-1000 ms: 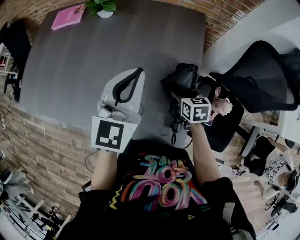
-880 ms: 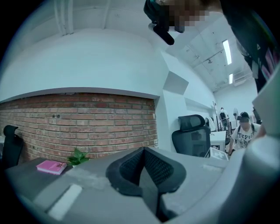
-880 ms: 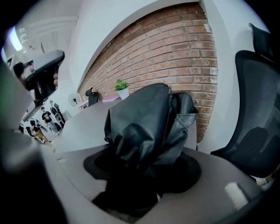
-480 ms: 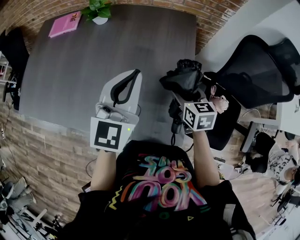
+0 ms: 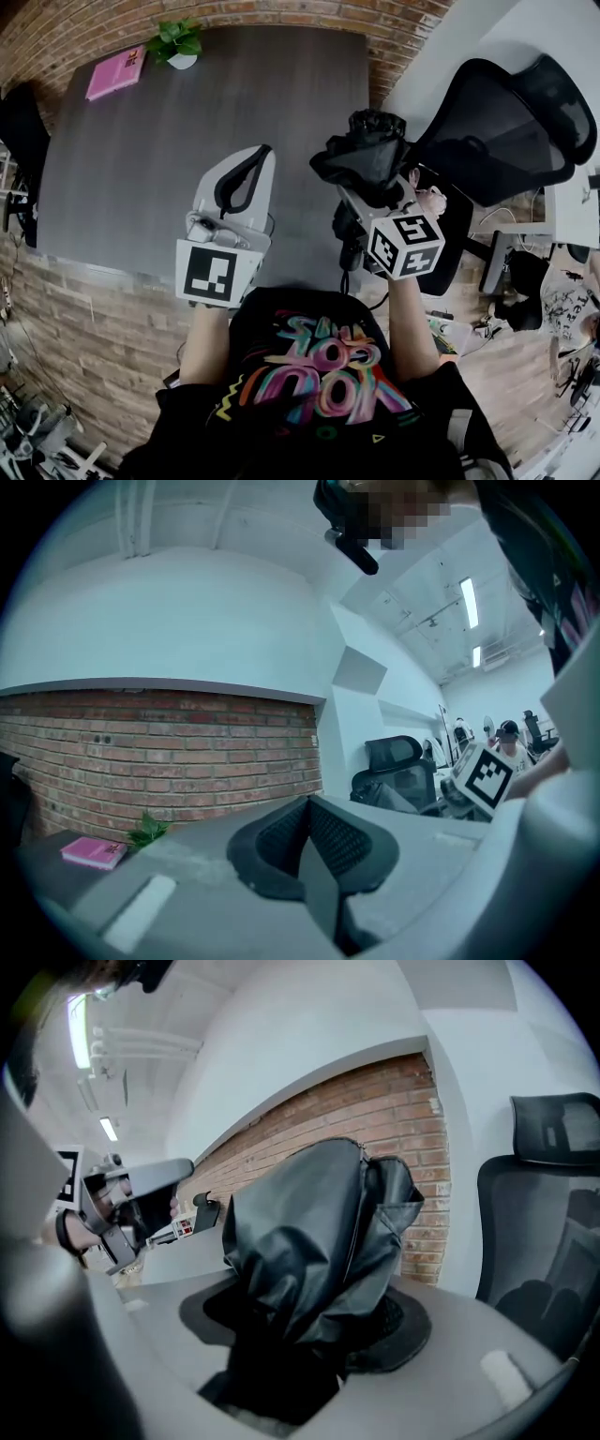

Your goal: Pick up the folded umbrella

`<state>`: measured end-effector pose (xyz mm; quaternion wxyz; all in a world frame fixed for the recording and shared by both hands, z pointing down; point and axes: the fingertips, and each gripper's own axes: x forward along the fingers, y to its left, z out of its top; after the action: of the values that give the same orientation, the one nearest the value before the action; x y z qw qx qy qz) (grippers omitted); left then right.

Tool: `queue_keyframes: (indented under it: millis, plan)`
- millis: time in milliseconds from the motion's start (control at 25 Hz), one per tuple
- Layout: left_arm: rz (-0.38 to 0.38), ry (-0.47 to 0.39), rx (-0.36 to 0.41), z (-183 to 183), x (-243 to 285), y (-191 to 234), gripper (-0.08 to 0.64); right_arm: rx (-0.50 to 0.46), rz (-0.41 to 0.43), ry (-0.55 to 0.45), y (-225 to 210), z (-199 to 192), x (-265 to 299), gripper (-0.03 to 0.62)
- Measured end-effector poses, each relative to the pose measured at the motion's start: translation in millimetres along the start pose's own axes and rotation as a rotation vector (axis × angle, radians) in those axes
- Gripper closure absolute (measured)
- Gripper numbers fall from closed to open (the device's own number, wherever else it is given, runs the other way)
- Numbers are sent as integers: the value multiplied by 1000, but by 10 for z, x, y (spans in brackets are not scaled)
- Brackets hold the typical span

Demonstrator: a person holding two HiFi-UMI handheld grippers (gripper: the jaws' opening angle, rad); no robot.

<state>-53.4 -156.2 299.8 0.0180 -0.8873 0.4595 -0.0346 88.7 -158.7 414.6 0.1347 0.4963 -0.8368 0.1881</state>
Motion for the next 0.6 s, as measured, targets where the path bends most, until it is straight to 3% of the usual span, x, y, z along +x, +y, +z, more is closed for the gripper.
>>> queue_keyframes:
  millis: [600]
  plan:
    - [-78, -25, 14, 87, 115, -236, 558, -76, -50, -224, 61, 691, -841, 302]
